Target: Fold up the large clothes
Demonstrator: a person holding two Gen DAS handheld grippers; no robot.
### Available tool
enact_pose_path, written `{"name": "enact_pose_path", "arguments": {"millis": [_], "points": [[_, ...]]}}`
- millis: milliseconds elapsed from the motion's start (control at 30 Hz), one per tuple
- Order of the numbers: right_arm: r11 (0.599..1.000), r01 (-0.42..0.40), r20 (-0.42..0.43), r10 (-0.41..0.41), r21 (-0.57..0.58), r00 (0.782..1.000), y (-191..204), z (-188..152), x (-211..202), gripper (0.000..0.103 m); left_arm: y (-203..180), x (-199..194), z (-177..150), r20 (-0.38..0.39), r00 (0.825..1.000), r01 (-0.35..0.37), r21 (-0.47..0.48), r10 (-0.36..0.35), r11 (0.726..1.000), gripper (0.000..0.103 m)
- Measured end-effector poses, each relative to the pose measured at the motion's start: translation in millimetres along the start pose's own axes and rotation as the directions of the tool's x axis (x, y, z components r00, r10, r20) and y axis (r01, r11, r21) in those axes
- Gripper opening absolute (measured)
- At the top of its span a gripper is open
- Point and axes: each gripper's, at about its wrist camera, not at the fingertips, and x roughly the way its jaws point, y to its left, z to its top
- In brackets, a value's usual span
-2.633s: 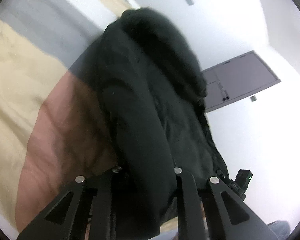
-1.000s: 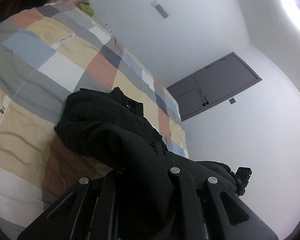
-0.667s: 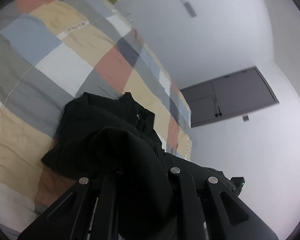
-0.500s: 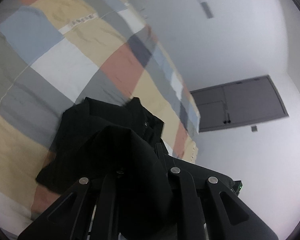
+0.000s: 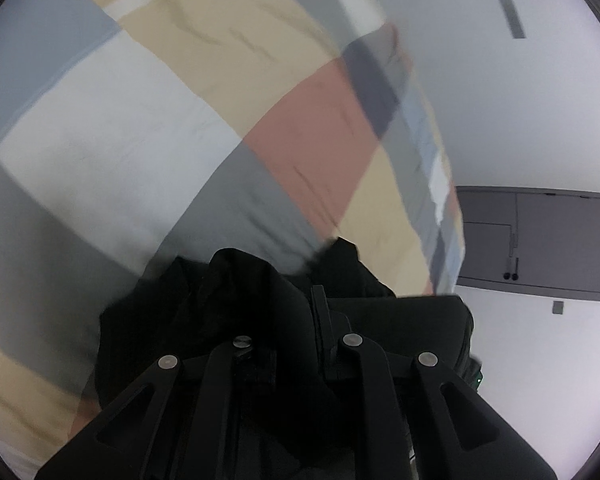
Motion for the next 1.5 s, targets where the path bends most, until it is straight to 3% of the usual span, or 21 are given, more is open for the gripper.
{"name": "enact_pose_path", "arguments": {"millis": [300,467,600,700,833,867,900,933,967,1000,1100,1200,1367,1500], "points": [[0.996,0.018,-0.092,-0.010,0.085,0.996,-32,20,47,0.009,12,49,34,-0.092,0.995,-0.033,-0.051,0.028,0.998,0.015],[0.992,-0.004,-0.108,0.018,0.127,0.994,-42,16,42,0.009,0,47,35,-0.113,0.992,-0.057,-0.033,0.053,0.998,0.015],[0.996,-0.008,-0.121,0.020,0.092,0.992,-32,12,30,0.014,-13,31,29,-0.111,0.991,-0.076,0.012,0.077,0.997,0.015],[0.995,-0.038,-0.120,0.049,0.089,0.992,-27,8,14,0.028,-23,12,18,-0.094,0.992,-0.081,0.048,0.085,0.996,0.018],[0.997,-0.063,-0.097,0.066,0.034,0.993,-10,0,-19,0.060,-38,-19,0,-0.065,0.994,-0.084,0.112,0.091,0.990,0.029],[0.998,-0.058,-0.089,0.059,0.015,0.994,-4,-3,-25,0.062,-45,-28,-5,-0.048,0.994,-0.089,0.140,0.096,0.986,0.039],[0.999,-0.049,-0.075,0.048,-0.018,0.996,4,-5,-35,0.069,-52,-38,-11,-0.028,0.994,-0.095,0.170,0.101,0.981,0.056],[0.998,-0.037,-0.059,0.034,-0.052,0.998,11,-7,-43,0.075,-59,-47,-17,-0.003,0.994,-0.105,0.199,0.108,0.974,0.066],[0.996,-0.014,-0.036,0.011,-0.093,0.999,18,-10,-54,0.077,-69,-59,-25,0.049,0.990,-0.137,0.239,0.128,0.961,0.082],[0.989,0.017,-0.003,-0.018,-0.145,1.000,29,-13,-67,0.079,-79,-71,-32,0.110,0.983,-0.175,0.281,0.149,0.944,0.088],[0.963,0.099,0.095,-0.077,-0.252,0.993,57,-26,-90,0.081,-107,-99,-55,0.250,0.951,-0.270,0.382,0.182,0.884,0.089],[0.910,0.186,0.205,-0.115,-0.370,0.972,92,-49,-103,0.086,-141,-113,-91,0.384,0.912,-0.330,0.478,0.144,0.814,0.090],[0.834,0.215,0.288,-0.071,-0.507,0.955,142,-102,-78,0.087,-181,-91,-159,0.488,0.871,-0.389,0.625,0.050,0.677,0.103],[0.830,0.176,0.282,-0.023,-0.530,0.959,156,-139,-39,0.087,-189,-51,-194,0.495,0.869,-0.391,0.663,0.017,0.638,0.103]]}}
